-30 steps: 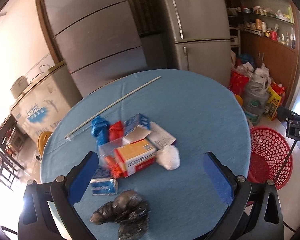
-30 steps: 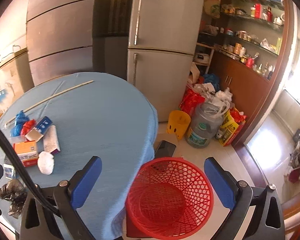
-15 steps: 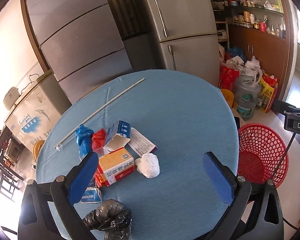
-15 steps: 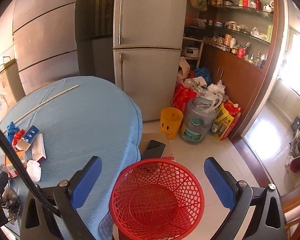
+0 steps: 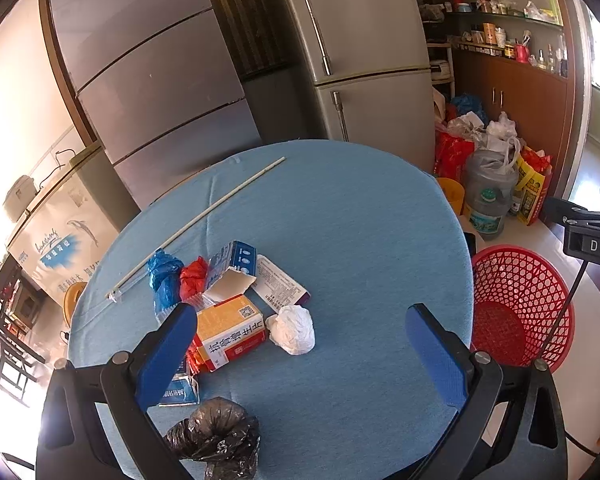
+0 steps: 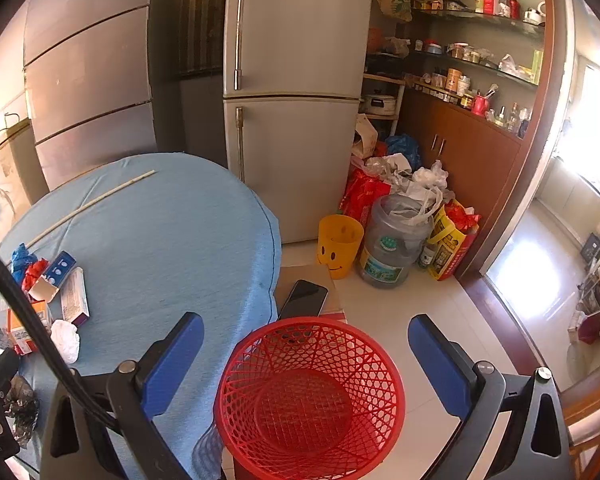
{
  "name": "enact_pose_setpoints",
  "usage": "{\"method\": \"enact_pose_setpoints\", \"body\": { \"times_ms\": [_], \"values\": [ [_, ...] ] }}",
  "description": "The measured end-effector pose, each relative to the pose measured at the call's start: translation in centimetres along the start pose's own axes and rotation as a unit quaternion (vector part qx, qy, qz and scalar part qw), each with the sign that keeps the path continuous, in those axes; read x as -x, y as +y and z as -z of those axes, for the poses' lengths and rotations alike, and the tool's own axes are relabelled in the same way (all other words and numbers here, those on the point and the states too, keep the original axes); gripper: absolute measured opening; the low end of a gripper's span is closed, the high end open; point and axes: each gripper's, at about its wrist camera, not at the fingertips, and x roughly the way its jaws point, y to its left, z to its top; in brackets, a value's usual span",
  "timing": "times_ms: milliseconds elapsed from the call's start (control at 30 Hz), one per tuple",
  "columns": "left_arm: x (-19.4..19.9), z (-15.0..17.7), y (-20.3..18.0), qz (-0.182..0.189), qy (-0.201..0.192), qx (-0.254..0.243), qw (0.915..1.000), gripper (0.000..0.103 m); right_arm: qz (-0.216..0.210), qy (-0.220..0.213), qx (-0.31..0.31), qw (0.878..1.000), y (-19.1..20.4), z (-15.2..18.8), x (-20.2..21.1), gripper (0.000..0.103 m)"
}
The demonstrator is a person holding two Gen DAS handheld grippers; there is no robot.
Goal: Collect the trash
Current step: 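Move both tools toward the items on the blue table, then grasp the black plastic bag with the left tool while the right tool grasps the white tissue ball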
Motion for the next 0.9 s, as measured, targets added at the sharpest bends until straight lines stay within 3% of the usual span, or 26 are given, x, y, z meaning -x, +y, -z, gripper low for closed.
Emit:
{"method": "enact_pose_setpoints", "body": {
  "times_ms": [167, 300, 400, 533, 700, 800, 900],
  "values": [
    [-0.3, 2.0, 1.9, -0.02, 0.014, 0.008, 0.9997, 0.103, -0.024, 0.01, 0.009, 1.0, 1.4, -0.2, -0.5, 0.103],
    [-0.6, 4.8, 6.6, -0.054, 0.051, 0.057, 0.9956, 0.103, -0.119, 0.043, 0.006, 0.992, 3.5, 0.0, -1.9, 0.103],
    [-0.2, 7.7, 10.6, -0.086, 0.07, 0.099, 0.9888, 0.103, -0.215, 0.085, 0.005, 0.973, 6.3, 0.5, -3.5, 0.103],
    [0.1, 10.8, 14.6, -0.094, 0.092, 0.153, 0.9794, 0.103, -0.292, 0.132, 0.019, 0.947, 11.2, 1.5, -5.8, 0.103],
    [-0.4, 12.9, 17.3, -0.05, 0.102, 0.209, 0.9712, 0.103, -0.357, 0.161, 0.013, 0.92, 15.9, 1.7, -7.5, 0.1],
    [-0.8, 13.3, 17.3, -0.012, 0.101, 0.222, 0.9696, 0.103, -0.372, 0.181, 0.018, 0.91, 18.3, 1.9, -8.9, 0.084],
    [-2.2, 12.8, 16.7, 0.036, 0.105, 0.226, 0.9679, 0.102, -0.365, 0.199, 0.025, 0.909, 20.9, 2.3, -10.5, 0.079]
  ]
}}
